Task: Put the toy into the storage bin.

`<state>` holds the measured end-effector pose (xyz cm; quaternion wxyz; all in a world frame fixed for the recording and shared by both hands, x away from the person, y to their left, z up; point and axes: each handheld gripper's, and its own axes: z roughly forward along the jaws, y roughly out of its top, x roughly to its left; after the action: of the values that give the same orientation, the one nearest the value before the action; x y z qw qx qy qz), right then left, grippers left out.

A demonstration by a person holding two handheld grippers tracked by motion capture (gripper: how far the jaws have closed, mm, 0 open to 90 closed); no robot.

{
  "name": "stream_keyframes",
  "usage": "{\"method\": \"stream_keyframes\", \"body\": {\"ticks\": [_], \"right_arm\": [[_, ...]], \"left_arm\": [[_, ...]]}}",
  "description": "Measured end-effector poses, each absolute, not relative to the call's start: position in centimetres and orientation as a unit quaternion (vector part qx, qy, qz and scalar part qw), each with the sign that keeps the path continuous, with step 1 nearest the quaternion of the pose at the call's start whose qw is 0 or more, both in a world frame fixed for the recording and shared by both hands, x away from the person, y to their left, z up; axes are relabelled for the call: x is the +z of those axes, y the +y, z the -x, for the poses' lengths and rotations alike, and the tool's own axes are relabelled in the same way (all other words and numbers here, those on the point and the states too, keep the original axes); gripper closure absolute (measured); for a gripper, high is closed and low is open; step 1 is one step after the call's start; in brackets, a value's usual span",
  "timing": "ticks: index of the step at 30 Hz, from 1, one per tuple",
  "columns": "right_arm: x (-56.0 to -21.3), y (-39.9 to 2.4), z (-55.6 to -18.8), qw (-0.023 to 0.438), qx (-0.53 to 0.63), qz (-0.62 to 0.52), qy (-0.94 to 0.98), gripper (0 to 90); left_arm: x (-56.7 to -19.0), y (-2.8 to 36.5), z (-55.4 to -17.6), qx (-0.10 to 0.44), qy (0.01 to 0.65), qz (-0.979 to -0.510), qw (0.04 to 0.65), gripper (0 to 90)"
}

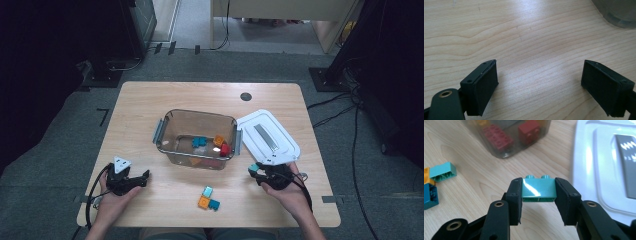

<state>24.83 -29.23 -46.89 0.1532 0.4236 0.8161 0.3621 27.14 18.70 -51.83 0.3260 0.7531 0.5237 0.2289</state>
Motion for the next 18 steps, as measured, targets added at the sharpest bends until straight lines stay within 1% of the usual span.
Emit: {"method": "stream_keyframes", "body": {"ticks": [5, 6, 7, 12, 14, 15, 18], "right_arm": [[-44.8, -30.0, -25.7, 0.154, 0.360, -0.432, 0.813, 60.4], [-44.8, -30.0, -25.7, 0.154, 0.360, -0.432, 0.813, 60.4], [-44.0, -30.0, -25.9, 0.155, 0.360, -0.429, 0.814, 60.4], [-42.3, -29.7, -26.6, 0.152, 0.358, -0.425, 0.817, 60.4], [-40.8, -29.3, -27.2, 0.156, 0.363, -0.418, 0.818, 60.4], [-40.8, -29.3, -27.2, 0.156, 0.363, -0.418, 0.818, 60.4], [-39.1, -28.3, -27.7, 0.162, 0.370, -0.405, 0.820, 60.4]], "left_arm": [[-51.8, 18.7, -27.1, 0.229, 0.524, -0.753, 0.326, 13.4], [-51.8, 18.7, -27.1, 0.229, 0.524, -0.753, 0.326, 13.5], [-51.8, 18.7, -27.1, 0.229, 0.524, -0.753, 0.326, 13.5], [-51.8, 18.7, -27.1, 0.229, 0.524, -0.753, 0.326, 13.5], [-51.8, 18.7, -27.1, 0.229, 0.524, -0.753, 0.326, 13.4], [-51.8, 18.7, -27.1, 0.229, 0.524, -0.753, 0.326, 13.4], [-51.8, 18.7, -27.1, 0.229, 0.524, -0.752, 0.327, 13.5]]}}
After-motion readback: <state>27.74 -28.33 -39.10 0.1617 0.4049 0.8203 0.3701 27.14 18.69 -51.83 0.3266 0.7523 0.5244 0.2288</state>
